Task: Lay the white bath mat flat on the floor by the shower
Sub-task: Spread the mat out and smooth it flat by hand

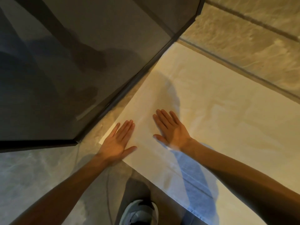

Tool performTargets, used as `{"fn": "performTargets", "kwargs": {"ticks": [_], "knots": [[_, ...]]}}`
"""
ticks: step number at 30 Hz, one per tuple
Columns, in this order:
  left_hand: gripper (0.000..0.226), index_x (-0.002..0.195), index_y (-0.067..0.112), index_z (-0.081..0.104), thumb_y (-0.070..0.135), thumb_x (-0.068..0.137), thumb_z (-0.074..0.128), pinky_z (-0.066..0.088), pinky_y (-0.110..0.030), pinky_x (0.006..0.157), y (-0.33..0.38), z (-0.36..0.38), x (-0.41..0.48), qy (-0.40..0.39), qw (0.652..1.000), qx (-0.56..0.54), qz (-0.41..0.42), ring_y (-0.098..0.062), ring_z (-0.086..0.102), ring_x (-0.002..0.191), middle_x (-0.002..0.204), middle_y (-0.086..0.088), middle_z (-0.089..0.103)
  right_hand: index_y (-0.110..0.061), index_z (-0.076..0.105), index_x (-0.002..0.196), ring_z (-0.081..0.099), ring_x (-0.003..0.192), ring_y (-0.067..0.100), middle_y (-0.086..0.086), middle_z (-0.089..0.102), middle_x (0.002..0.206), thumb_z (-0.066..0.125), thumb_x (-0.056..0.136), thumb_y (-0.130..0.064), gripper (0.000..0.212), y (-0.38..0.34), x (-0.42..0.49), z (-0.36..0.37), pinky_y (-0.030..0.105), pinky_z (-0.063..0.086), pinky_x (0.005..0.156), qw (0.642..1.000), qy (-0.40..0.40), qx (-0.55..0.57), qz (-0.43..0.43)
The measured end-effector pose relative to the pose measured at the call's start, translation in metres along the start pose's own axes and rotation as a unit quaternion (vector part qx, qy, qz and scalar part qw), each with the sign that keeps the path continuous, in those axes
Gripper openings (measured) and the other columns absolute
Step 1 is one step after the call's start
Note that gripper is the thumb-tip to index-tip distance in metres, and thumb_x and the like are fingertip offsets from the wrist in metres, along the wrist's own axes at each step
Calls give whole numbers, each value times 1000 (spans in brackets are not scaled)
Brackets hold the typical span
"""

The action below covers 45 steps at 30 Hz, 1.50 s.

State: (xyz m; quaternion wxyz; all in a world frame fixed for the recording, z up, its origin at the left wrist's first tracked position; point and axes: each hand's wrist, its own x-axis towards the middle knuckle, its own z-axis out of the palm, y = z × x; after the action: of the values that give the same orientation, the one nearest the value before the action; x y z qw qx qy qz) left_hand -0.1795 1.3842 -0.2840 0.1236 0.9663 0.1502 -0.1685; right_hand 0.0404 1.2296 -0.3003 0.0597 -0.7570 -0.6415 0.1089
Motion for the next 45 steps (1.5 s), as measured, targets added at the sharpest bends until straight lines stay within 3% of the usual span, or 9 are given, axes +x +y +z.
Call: {"fn": "performTargets", "kwargs": {"ticks": [4, 8, 12, 18, 29, 36, 38, 42, 45], "knots": [[81, 148, 14, -9, 64, 92, 21, -16, -33, 115, 9, -4, 5, 9, 1000, -5, -19, -12, -14, 144, 156, -2, -12, -4, 38, 139, 33, 136, 32, 18, 38, 145, 29, 94, -51, 66, 6, -11, -5, 49, 21, 112, 999, 17, 9, 40], [79, 148, 9, 12, 63, 91, 26, 10, -43, 117, 59, -8, 38, 49, 997, -4, 54, -21, 12, 144, 155, -9, 15, -2, 40, 137, 33, 136, 32, 18, 41, 143, 35, 94, -48, 64, -9, -16, -15, 49, 25, 113, 998, 39, 28, 43], [79, 148, 11, 13, 65, 91, 25, 12, -42, 117, 84, -29, 46, 56, 997, 15, 46, -21, 13, 144, 154, -6, 11, -2, 37, 138, 34, 135, 34, 19, 39, 144, 17, 95, -48, 66, -17, -29, -46, 51, 22, 113, 995, -11, -1, 104], [80, 145, 6, 22, 65, 92, 13, 21, -44, 115, 80, -61, 37, 3, 995, 43, 93, -27, 31, 138, 150, -14, 32, -6, 29, 143, 28, 138, 32, 17, 31, 149, 22, 94, -48, 64, -37, -69, -78, 46, 6, 116, 980, -63, -13, 188], [81, 141, 8, 32, 67, 90, 8, 6, -38, 113, 122, -29, 34, -2, 986, 105, 132, -30, 43, 131, 144, -13, 43, -6, 38, 139, 38, 132, 36, 17, 42, 143, 9, 95, -52, 70, -30, -144, -52, 57, 23, 107, 973, -84, 39, 211], [82, 145, 8, 25, 68, 89, 15, 8, -39, 115, 150, -57, 2, 83, 989, 93, 83, -29, 31, 137, 150, -13, 32, -13, 7, 148, 4, 144, 30, 10, 5, 157, 19, 93, -53, 69, -37, -182, -86, 41, -8, 113, 973, -59, 43, 221], [82, 147, 8, 22, 66, 89, 18, 8, -40, 117, 159, -58, -13, 84, 990, 87, 75, -26, 23, 140, 153, -11, 25, -12, 12, 147, 10, 143, 31, 11, 12, 156, 17, 92, -53, 69, -48, -191, -87, 43, -4, 113, 974, -66, 43, 213], [79, 147, 9, 21, 65, 91, 12, 8, -39, 115, 160, -44, -24, 45, 987, 95, 118, -27, 23, 141, 153, -11, 25, -8, 44, 135, 46, 127, 32, 14, 47, 140, 2, 95, -50, 72, -60, -200, -69, 52, 35, 103, 966, -83, 37, 242], [78, 146, 10, 23, 64, 92, 11, 11, -41, 115, 157, -12, -17, 43, 989, 83, 111, -30, 30, 138, 151, -12, 30, -8, 46, 134, 47, 126, 33, 15, 49, 138, 1, 95, -49, 72, -68, -196, -41, 52, 39, 100, 960, -92, 50, 258]]}}
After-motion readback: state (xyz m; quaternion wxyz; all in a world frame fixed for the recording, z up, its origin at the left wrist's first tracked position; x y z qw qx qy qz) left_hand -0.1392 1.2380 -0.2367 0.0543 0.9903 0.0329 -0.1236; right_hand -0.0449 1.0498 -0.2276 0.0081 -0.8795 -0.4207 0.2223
